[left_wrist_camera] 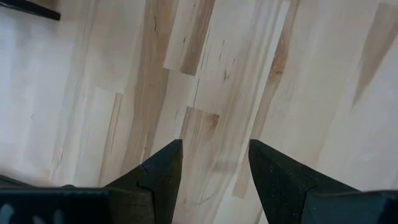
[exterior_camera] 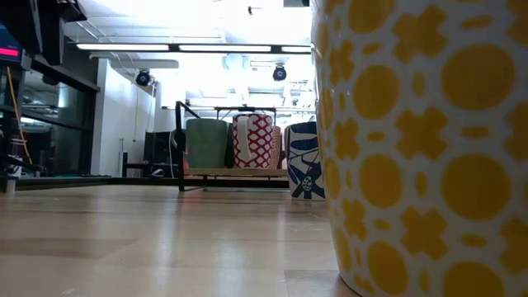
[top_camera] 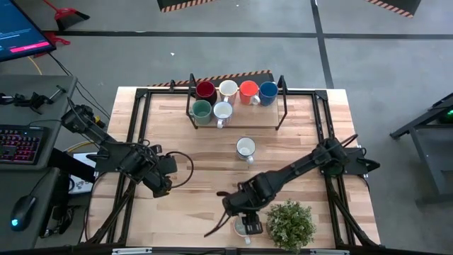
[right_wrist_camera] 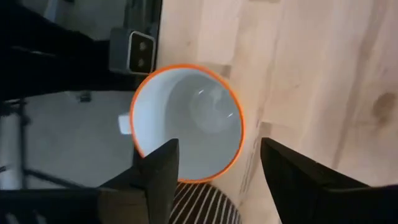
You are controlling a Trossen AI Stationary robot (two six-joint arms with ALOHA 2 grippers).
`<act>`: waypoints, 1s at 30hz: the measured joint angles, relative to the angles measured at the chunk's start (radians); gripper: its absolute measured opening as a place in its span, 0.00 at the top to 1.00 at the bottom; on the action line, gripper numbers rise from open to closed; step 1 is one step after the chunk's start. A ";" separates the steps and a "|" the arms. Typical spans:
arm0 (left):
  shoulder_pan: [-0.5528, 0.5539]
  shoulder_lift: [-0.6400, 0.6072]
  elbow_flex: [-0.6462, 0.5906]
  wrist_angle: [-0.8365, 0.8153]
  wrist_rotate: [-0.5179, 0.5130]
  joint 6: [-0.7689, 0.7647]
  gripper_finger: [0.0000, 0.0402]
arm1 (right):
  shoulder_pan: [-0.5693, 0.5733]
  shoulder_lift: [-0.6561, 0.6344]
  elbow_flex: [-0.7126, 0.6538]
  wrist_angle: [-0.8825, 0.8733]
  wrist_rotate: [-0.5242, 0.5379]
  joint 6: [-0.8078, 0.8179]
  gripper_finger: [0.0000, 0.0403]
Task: Place coffee mugs
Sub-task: Put the yellow pattern mug on the shelf
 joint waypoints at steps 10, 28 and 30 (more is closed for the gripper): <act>0.000 0.000 0.000 0.006 -0.002 -0.016 0.57 | 0.026 0.000 -0.012 0.029 0.134 -0.012 0.49; 0.000 0.000 0.000 0.008 -0.021 -0.026 0.57 | 0.018 0.000 -0.227 0.267 0.091 -0.025 0.50; 0.000 0.000 0.000 0.008 -0.026 -0.026 0.57 | 0.014 -0.001 -0.247 0.293 0.089 -0.026 0.50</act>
